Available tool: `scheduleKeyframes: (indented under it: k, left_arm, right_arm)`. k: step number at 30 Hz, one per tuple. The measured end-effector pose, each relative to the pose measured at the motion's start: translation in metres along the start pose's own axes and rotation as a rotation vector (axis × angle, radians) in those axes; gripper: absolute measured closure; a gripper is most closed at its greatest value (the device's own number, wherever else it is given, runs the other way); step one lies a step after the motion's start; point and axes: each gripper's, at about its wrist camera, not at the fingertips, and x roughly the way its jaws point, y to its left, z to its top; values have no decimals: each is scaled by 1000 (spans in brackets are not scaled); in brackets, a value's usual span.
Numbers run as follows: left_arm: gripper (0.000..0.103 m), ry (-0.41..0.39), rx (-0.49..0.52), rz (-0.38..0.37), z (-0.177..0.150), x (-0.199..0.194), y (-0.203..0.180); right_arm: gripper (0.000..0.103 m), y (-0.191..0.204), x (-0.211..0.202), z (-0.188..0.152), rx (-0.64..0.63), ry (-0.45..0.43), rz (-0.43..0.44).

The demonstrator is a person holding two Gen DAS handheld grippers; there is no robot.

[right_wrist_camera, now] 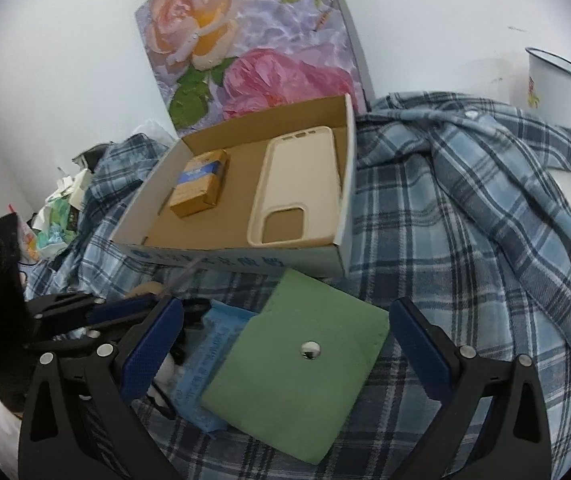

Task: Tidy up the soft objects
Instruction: 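Grasp the pink hair clip with the left gripper while the right gripper approaches the green pouch, then grasp the green felt pouch edge with the right gripper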

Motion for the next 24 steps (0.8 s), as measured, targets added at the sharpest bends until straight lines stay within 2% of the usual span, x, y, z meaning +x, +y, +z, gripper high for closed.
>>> scheduleKeyframes:
  k: [6, 10, 13, 18, 22, 24]
  left_arm:
    - [85, -20, -11, -5, 1, -5, 1]
    - [85, -24, -11, -3, 1, -6, 1]
    - [85, -25, -11, -2, 0, -7, 2]
    - [85, -35, -7, 9, 0, -8, 1]
    - [85, -38, -17, 7, 0, -9, 3]
    - [85, -38, -18, 7, 0, -9, 2]
  right_arm:
    - [0, 2, 11, -5, -22, 49, -10]
    - [2, 22, 10, -7, -118, 51, 62]
    - [2, 33, 11, -11, -178, 58, 56]
    - [3, 10, 8, -7, -84, 66, -2]
    - [26, 4, 9, -9, -77, 93, 52]
    - [27, 3, 8, -9, -78, 97, 63]
